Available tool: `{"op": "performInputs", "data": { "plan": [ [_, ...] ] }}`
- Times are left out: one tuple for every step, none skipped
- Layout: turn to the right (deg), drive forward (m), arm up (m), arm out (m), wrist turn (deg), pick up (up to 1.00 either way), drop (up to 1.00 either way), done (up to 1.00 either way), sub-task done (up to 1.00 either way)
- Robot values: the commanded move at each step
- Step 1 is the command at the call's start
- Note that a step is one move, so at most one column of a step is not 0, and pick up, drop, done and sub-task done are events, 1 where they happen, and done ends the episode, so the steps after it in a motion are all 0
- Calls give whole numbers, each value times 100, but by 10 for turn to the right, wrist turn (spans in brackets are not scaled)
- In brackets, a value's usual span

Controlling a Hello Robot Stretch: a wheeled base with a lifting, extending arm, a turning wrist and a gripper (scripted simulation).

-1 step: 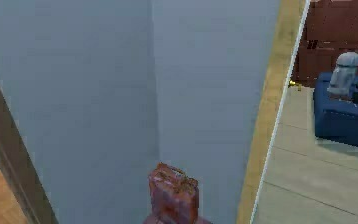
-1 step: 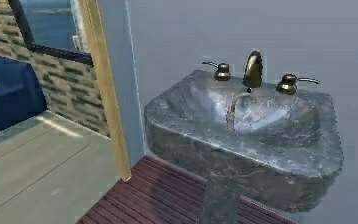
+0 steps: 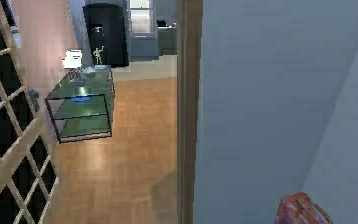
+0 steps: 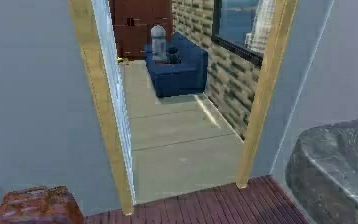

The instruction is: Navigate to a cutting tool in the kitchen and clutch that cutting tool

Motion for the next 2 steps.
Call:
{"op": "performInputs", "data": {
  "plan": [
    [-210, 0, 0, 0, 0, 0, 0, 0, 0],
    [0, 90, 0, 0, 0, 0, 0, 0, 0]
  ]
}}
